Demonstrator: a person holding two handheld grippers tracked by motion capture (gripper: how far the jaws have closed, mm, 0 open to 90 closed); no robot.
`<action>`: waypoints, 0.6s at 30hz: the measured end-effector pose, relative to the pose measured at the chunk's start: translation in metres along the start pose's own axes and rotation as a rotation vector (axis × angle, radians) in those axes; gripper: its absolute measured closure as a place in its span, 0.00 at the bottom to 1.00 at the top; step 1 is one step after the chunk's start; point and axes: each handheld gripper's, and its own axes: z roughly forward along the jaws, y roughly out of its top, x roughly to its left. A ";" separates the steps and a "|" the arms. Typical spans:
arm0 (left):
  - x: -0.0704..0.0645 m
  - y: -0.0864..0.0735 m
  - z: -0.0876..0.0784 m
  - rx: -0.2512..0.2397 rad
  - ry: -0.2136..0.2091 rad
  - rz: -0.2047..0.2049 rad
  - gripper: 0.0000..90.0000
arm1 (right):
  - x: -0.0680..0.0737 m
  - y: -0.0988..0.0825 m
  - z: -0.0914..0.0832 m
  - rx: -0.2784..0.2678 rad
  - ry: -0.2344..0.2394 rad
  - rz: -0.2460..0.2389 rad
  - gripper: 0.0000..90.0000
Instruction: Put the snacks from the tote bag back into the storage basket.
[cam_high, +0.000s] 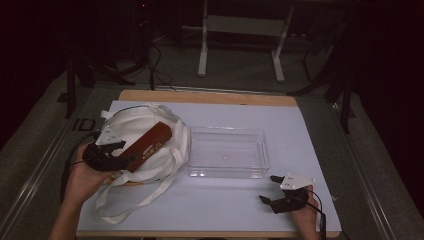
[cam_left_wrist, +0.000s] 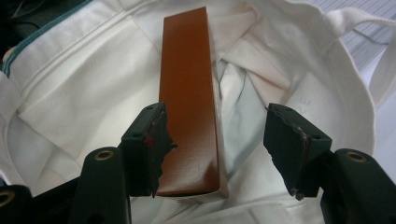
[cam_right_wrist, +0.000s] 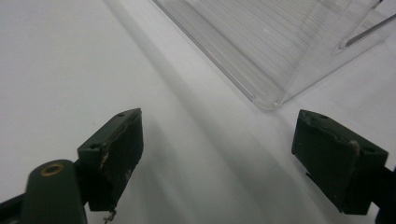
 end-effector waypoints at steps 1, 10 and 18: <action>0.001 0.000 0.001 0.005 -0.001 0.001 0.45 | 0.000 0.000 0.000 0.000 0.001 0.001 0.19; 0.007 0.002 0.007 0.051 -0.008 0.009 0.45 | 0.000 0.000 0.000 -0.001 0.000 0.001 0.19; 0.012 0.002 0.012 0.083 -0.001 -0.003 0.42 | 0.000 0.000 0.000 0.001 0.001 -0.002 0.19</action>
